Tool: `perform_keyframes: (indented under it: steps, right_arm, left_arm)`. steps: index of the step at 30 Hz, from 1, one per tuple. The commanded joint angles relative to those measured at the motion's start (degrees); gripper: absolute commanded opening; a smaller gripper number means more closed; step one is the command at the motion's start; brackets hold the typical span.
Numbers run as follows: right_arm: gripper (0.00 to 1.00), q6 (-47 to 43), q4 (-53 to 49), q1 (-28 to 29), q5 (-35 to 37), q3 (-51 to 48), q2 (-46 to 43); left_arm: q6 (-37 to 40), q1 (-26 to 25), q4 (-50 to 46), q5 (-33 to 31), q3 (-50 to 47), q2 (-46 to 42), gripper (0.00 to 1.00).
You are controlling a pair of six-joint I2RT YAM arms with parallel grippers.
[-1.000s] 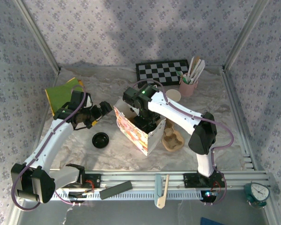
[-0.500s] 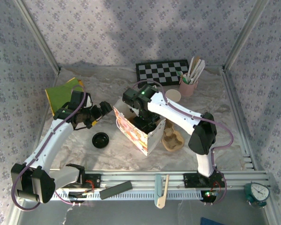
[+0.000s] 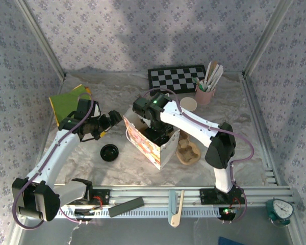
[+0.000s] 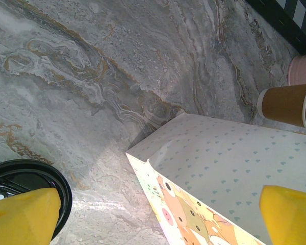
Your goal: Pack the takeout coffee
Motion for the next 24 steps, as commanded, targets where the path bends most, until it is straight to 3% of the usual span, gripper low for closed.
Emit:
perform_keyframes:
  steps: [1, 24]
  right_arm:
    - [0.60, 0.5, -0.8, 0.2, -0.6, 1.0, 0.1]
    - [0.59, 1.1, -1.3, 1.3, 0.2, 1.8, 0.5]
  left_arm:
    - [0.7, -0.3, -0.5, 0.2, 1.7, -0.5, 1.00]
    - [0.6, -0.3, -0.3, 0.5, 1.6, -0.4, 1.00]
